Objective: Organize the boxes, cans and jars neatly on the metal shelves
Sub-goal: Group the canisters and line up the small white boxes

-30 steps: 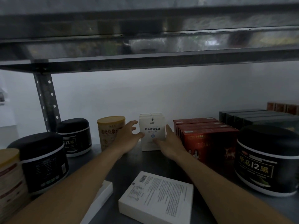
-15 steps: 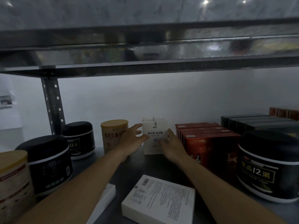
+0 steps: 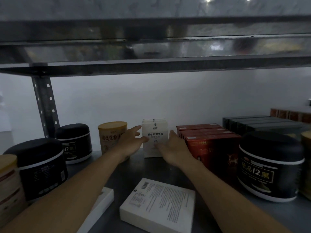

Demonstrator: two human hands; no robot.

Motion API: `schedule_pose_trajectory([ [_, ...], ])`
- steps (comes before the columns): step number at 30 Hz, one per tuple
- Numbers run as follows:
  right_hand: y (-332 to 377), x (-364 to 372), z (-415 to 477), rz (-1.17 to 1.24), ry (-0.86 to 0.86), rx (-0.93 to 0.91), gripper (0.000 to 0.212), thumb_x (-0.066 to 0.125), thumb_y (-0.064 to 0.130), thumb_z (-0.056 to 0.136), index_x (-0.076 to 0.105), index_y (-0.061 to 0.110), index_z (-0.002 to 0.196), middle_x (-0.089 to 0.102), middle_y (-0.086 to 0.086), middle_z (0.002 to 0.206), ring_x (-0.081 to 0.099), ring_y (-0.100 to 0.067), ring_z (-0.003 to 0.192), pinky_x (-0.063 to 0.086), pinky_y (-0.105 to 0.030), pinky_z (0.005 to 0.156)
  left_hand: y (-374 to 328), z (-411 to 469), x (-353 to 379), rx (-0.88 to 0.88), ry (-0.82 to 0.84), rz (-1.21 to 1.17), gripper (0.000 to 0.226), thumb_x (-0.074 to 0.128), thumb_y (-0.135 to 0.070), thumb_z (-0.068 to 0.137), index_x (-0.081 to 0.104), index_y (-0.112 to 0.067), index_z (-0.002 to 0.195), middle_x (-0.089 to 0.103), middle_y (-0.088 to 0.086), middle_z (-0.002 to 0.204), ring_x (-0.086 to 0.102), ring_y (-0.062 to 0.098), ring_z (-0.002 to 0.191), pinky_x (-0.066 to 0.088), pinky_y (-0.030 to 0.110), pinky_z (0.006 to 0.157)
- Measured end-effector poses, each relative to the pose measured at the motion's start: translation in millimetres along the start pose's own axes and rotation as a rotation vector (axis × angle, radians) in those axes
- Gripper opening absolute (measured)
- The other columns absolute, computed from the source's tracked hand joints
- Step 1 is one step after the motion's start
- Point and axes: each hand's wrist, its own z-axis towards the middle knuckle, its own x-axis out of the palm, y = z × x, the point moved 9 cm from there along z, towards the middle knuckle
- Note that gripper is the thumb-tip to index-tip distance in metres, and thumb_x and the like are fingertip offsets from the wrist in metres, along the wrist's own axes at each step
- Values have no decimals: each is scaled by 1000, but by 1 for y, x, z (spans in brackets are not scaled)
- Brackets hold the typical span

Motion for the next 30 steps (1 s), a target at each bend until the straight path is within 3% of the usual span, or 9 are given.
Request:
schedule_pose_trajectory([
  [3, 9, -5, -11, -27, -19, -50, 53, 65, 39, 88, 42, 16, 130, 53, -5, 131, 54, -23, 117, 53, -37, 95, -1, -1, 1, 13, 14, 8, 66, 65, -28, 91, 33, -27, 149, 43, 6, 148, 40, 20, 135, 41, 35, 103],
  [6, 29, -18, -34, -22, -35, -175, 50, 63, 38, 91, 47, 15, 132, 56, -2, 133, 53, -11, 110, 46, -7, 76, -4, 1, 2, 21, 12, 10, 62, 64, -26, 92, 36, -27, 148, 44, 6, 147, 40, 20, 135, 39, 32, 99],
  [8, 39, -23, -54, -25, 10, -236, 52, 63, 35, 93, 45, 16, 138, 53, 3, 133, 46, -3, 106, 35, 1, 66, -4, 2, 4, 14, 13, 1, 61, 63, -25, 93, 36, -26, 148, 43, 7, 148, 40, 22, 135, 39, 31, 98],
  [11, 45, -15, -80, -105, 166, -287, 58, 63, 42, 91, 43, 20, 141, 50, 8, 136, 42, -2, 111, 38, -2, 78, -2, 2, 5, 0, 27, -18, 62, 63, -25, 93, 35, -25, 148, 41, 9, 149, 40, 24, 135, 39, 29, 91],
  [13, 40, -4, -91, -181, 244, -260, 72, 62, 56, 86, 38, 23, 145, 44, 5, 147, 43, -9, 125, 40, -19, 98, 0, 4, 5, -10, 39, -12, 65, 64, -27, 92, 33, -24, 149, 39, 11, 150, 41, 26, 134, 41, 30, 91],
  [15, 36, 4, -99, -242, 296, -212, 79, 60, 64, 83, 35, 25, 147, 39, 5, 150, 40, -15, 133, 37, -29, 105, 2, 6, 4, -19, 53, 22, 69, 65, -30, 92, 30, -22, 151, 38, 13, 151, 41, 28, 134, 44, 37, 97],
  [20, 39, 12, -113, -293, 340, -216, 81, 57, 73, 79, 42, 24, 142, 44, 4, 145, 43, -17, 132, 39, -30, 103, 2, 8, 3, -38, 86, 55, 76, 65, -32, 91, 24, -18, 153, 33, 12, 154, 40, 27, 136, 41, 43, 107],
  [25, 44, 16, -132, -375, 464, -213, 97, 59, 78, 72, 29, 29, 151, 29, 9, 157, 29, -14, 141, 27, -28, 109, -5, 7, 3, -11, 88, 56, 69, 67, -29, 90, 33, -20, 150, 42, 12, 149, 43, 26, 134, 43, 41, 103],
  [30, 46, 23, -143, -471, 500, -239, 92, 73, 69, 66, 38, 31, 143, 44, 10, 143, 44, -13, 127, 39, -35, 106, -6, 9, 4, -9, 90, 59, 62, 66, -30, 90, 40, -23, 146, 49, 11, 142, 49, 25, 126, 44, 42, 103],
])
